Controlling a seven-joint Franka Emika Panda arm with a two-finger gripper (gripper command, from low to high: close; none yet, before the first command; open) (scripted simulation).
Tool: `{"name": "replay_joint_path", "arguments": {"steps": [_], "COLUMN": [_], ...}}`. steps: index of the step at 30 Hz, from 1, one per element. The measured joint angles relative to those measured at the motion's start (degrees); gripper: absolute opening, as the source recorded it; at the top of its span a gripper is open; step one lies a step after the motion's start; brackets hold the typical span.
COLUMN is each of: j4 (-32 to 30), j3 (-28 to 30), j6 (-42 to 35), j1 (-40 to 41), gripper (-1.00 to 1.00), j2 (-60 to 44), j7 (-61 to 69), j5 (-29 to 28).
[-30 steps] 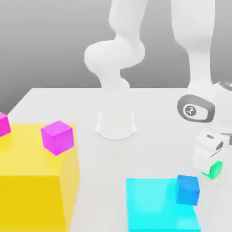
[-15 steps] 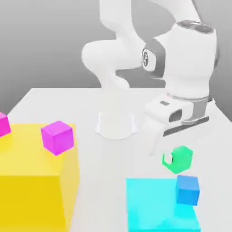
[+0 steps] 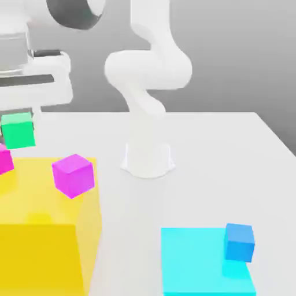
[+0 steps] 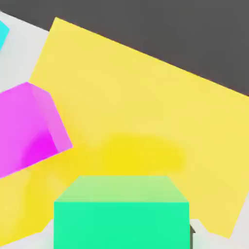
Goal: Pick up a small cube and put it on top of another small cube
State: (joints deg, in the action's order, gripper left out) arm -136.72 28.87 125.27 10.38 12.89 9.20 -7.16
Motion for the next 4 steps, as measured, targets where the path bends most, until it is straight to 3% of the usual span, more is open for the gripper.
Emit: {"name": "replay_joint_path", "arguments": {"steps": [1,4], "j4": [-0.38,-0.38], "j3": [0.95,0.95], "j6": [1.16,1.15], "j1": [0.55,0.55], "gripper": [1.00,1.00], "j2": [-0.90,-0.90], "j7": [1.13,1.14], "j5": [0.13,0.15]}}
